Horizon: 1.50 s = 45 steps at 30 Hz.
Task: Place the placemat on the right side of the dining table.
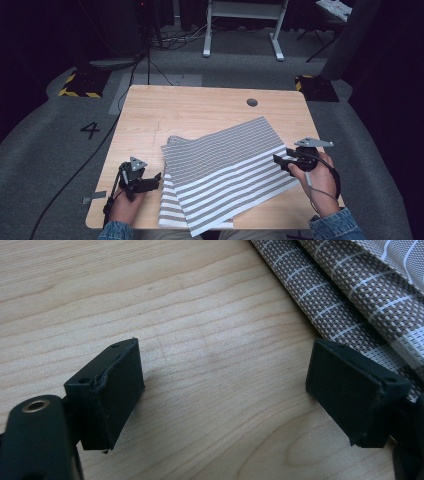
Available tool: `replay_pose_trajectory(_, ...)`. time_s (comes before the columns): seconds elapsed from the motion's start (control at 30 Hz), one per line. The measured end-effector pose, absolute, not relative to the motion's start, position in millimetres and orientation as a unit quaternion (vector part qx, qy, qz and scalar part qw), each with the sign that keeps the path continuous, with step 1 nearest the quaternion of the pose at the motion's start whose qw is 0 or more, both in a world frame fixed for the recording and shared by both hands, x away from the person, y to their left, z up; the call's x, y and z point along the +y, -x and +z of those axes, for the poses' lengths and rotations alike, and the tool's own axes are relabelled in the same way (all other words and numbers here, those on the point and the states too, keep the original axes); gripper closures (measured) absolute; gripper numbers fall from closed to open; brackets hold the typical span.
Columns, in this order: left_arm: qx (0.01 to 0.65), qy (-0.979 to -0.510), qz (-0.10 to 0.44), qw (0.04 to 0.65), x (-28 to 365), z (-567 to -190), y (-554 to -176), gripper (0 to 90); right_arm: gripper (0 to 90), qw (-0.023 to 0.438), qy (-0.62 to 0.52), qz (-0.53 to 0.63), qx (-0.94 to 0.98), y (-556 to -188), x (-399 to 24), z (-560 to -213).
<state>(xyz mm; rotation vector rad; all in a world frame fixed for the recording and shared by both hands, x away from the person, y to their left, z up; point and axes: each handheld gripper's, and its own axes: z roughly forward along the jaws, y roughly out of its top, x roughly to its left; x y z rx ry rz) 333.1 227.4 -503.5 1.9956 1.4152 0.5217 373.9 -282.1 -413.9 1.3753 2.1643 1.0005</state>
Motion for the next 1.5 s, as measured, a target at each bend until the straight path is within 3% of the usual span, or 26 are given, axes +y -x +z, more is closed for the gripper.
replay_pose_trajectory(0.5,0.537,-0.757,0.199,0.314,227,-503,-333,15.6,33.3,0.191,-0.567,0.273,0.753,-387,-335,-473)
replay_pose_trajectory(0.8,0.537,-0.757,0.199,0.314,227,-503,-333,15.6,25.7,0.171,-0.576,0.275,0.751,-383,-339,-484)
replay_pose_trajectory(1.13,0.537,-0.757,0.199,0.314,227,-503,-333,15.6,20.7,0.204,-0.574,0.263,0.748,-386,-339,-489)
replay_pose_trajectory(1.2,0.537,-0.757,0.198,0.314,227,-503,-333,15.6,29.1,0.201,-0.570,0.271,0.749,-383,-334,-488)
replay_pose_trajectory(1.23,0.537,-0.757,0.198,0.314,227,-503,-333,15.6,29.1,0.201,-0.570,0.271,0.749,-383,-334,-488)
replay_pose_trajectory(1.27,0.537,-0.758,0.198,0.314,227,-503,-333,15.6,41.1,0.195,-0.560,0.271,0.758,-382,-331,-486)
replay_pose_trajectory(1.5,0.537,-0.757,0.198,0.314,227,-503,-333,15.6,69.6,0.182,-0.535,0.279,0.777,-379,-324,-482)
